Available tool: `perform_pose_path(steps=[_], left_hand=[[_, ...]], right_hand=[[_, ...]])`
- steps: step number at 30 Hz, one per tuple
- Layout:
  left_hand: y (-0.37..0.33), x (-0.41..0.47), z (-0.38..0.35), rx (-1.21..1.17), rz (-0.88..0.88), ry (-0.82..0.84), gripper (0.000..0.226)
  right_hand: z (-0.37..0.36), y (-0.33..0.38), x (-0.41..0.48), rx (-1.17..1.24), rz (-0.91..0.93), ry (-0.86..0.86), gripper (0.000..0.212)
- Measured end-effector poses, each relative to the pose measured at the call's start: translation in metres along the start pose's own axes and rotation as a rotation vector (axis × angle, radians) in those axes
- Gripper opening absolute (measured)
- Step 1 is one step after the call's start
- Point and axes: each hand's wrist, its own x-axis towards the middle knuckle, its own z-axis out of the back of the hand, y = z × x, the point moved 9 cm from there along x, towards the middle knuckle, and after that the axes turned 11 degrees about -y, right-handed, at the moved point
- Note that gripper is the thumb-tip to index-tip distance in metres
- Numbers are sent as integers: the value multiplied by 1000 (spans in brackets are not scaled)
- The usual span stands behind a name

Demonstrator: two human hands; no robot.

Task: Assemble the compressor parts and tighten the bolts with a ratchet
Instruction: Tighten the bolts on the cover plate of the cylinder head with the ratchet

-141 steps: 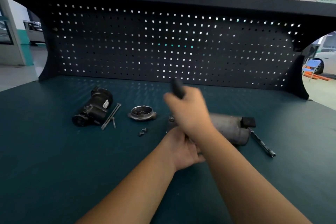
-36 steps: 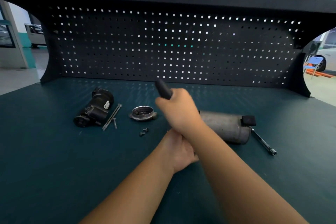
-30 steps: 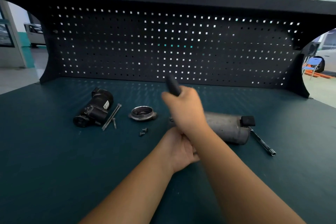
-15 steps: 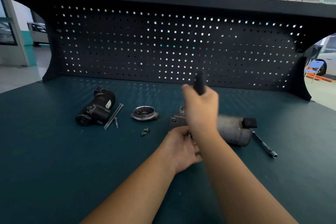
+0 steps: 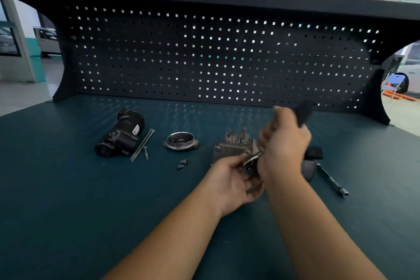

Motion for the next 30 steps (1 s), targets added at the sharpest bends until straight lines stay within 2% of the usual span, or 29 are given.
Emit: perform_pose_path(steps=[2,4,6,8,11,14,16,18,22,25,28,30], left_hand=[[0,-1,-2,-4,3,3,17],[0,-1,-3,2,6,12,20],[0,-1,-3,2,10,28,22],[0,-1,-3,-4,14,38,24],[-2,-1,-2,21,1,35,27],[-5,-1,-1,13,-39,31,33],[-7,0,0,-10,-51,29,37],[-6,-1,0,4,-40,25,32],[-1,-2,-1,22,8,20,32],[1,-5,-3,12,24,5,21],[0,-3,-2,26,18,3,22],[1,-3,-2,18,22,17,23]], right_hand=[[23,-8,8,201,-147,-183,32],[30,-10,8,247,-160,-233,33],[18,-6,5,157,-65,-137,31],[-7,-2,-2,-28,47,37,33],[-49,-4,-17,-477,234,311,37],[-75,-20,-35,-892,389,501,37],[-80,-25,-42,-950,407,548,36],[-69,-16,-33,-782,354,436,36],[-19,0,-7,-167,119,110,34],[14,-1,1,141,14,-102,33],[29,-7,1,257,-42,-203,32],[22,-5,0,200,-10,-148,32]])
